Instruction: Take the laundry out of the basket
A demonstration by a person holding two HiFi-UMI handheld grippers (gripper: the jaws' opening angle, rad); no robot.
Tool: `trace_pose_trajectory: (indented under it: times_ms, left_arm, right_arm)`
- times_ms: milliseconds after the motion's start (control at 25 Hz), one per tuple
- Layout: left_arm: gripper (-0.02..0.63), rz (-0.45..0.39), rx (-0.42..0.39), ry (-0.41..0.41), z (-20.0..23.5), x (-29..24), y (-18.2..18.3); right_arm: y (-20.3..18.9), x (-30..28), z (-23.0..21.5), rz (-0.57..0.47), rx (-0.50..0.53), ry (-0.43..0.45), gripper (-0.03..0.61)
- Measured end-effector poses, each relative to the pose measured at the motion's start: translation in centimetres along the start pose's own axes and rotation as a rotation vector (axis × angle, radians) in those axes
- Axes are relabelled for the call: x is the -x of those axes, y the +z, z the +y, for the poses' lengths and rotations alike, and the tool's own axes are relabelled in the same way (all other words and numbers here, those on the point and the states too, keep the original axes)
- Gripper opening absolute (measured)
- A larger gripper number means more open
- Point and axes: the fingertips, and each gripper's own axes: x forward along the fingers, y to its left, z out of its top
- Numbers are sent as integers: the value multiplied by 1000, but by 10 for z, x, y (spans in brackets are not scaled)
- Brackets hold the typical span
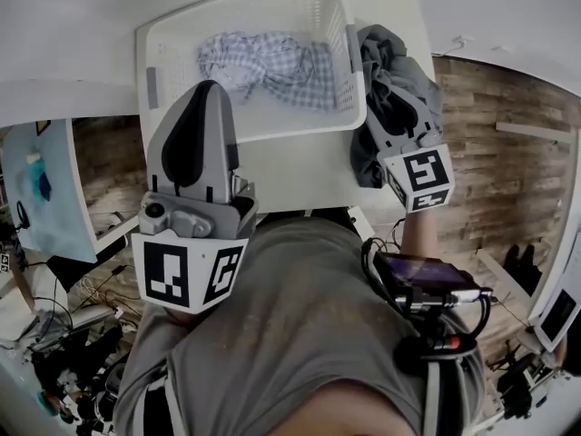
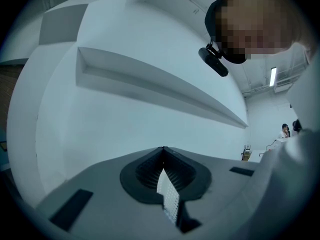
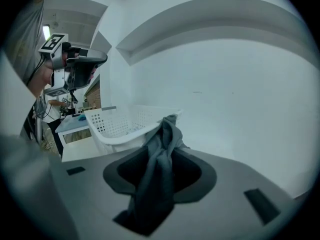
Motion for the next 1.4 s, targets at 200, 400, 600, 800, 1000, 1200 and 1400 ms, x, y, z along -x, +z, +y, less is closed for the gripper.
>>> trace_pose_trajectory:
  times_ms: [200, 400, 600, 800, 1000, 1200, 1400]
  left_arm:
    - [8, -48, 9, -12, -5, 7, 15]
    - [8, -109, 30, -42, -10, 11, 31]
    - [8, -160, 42, -62, -14, 13, 44]
    - [8, -190, 42, -72, -17, 12, 50]
    - [8, -208, 26, -50, -10, 12, 58]
    - [9, -197, 2, 0, 3, 12, 59]
    - [8, -164, -16, 60, 21, 9, 53]
  right_arm:
    - [11, 19, 8, 60, 110, 18, 193]
    - [20, 38, 9, 73, 128, 32, 213]
    - [57, 65, 8, -17, 139, 29, 213]
    - [114, 88, 4, -188, 178, -43, 63]
    - [174, 104, 9, -420, 116, -37, 9]
    - [204, 100, 21, -522, 87, 44, 9]
    - [211, 73, 31, -524, 75, 116, 9]
